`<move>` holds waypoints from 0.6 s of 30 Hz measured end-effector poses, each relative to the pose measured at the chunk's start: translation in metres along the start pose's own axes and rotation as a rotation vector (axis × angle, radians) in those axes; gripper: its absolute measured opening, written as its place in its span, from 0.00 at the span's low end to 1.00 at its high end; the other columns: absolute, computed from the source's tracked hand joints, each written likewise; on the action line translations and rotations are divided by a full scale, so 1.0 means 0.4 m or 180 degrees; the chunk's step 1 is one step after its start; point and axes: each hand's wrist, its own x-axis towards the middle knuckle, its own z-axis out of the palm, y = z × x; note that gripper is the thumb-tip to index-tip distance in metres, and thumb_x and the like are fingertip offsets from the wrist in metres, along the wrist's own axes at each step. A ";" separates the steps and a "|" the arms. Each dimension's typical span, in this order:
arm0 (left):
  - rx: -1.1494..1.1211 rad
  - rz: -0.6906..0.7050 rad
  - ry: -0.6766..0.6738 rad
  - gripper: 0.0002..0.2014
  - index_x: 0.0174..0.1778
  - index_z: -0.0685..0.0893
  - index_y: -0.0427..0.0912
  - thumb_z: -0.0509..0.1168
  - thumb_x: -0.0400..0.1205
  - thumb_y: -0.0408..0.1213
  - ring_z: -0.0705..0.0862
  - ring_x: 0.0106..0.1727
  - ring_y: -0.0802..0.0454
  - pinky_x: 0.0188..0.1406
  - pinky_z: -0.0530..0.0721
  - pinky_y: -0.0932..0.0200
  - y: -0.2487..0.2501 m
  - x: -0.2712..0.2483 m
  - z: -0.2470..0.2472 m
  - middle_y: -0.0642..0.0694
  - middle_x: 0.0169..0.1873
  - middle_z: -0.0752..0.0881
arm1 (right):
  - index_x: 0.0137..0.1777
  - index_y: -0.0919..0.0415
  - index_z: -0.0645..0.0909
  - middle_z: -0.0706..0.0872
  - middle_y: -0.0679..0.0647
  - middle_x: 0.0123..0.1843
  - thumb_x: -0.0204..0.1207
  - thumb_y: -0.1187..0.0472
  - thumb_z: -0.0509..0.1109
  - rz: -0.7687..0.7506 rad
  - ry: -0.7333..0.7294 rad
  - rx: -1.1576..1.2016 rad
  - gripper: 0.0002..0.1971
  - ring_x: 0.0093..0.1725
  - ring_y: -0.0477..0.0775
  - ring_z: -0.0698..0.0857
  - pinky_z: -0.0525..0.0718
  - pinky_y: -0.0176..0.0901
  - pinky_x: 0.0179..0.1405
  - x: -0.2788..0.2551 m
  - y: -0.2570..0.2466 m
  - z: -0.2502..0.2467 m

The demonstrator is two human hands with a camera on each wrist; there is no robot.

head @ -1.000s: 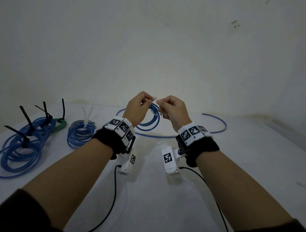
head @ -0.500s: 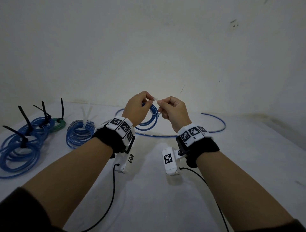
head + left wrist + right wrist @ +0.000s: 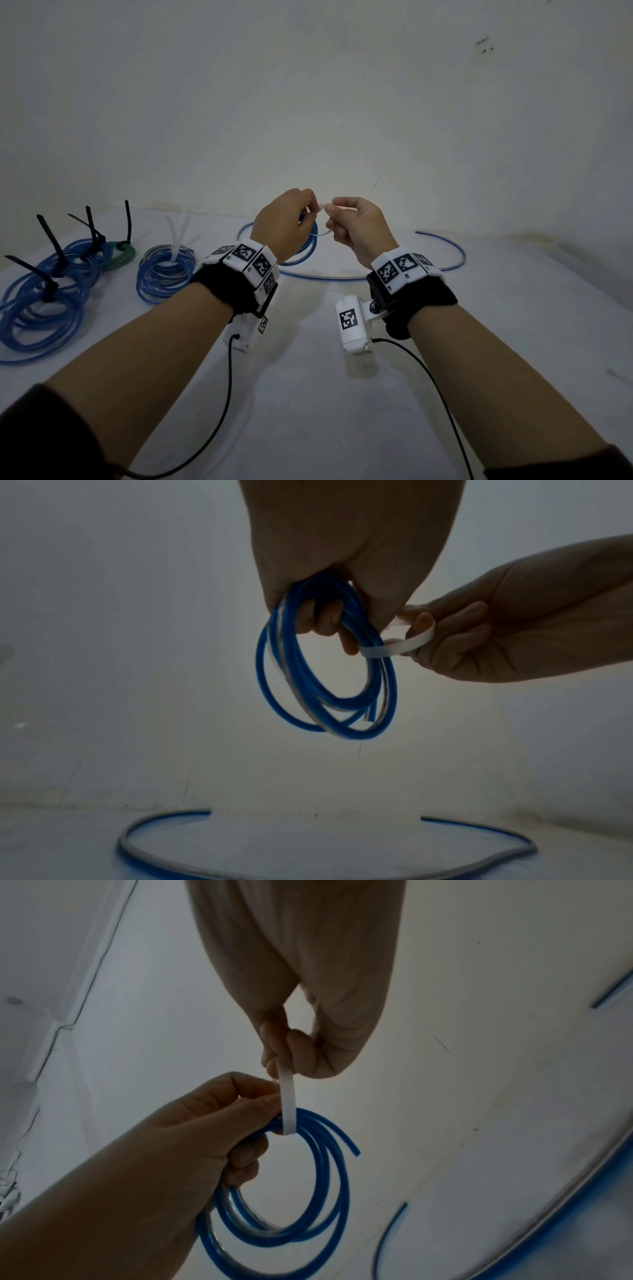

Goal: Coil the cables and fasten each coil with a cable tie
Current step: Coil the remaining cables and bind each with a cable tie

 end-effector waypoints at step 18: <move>-0.0419 0.0290 -0.0193 0.07 0.50 0.82 0.42 0.59 0.82 0.32 0.80 0.43 0.51 0.45 0.80 0.55 0.007 -0.012 -0.008 0.50 0.41 0.79 | 0.38 0.59 0.80 0.78 0.50 0.34 0.78 0.66 0.67 0.0229 -0.0002 -0.0118 0.07 0.25 0.45 0.70 0.66 0.32 0.21 0.020 -0.015 -0.024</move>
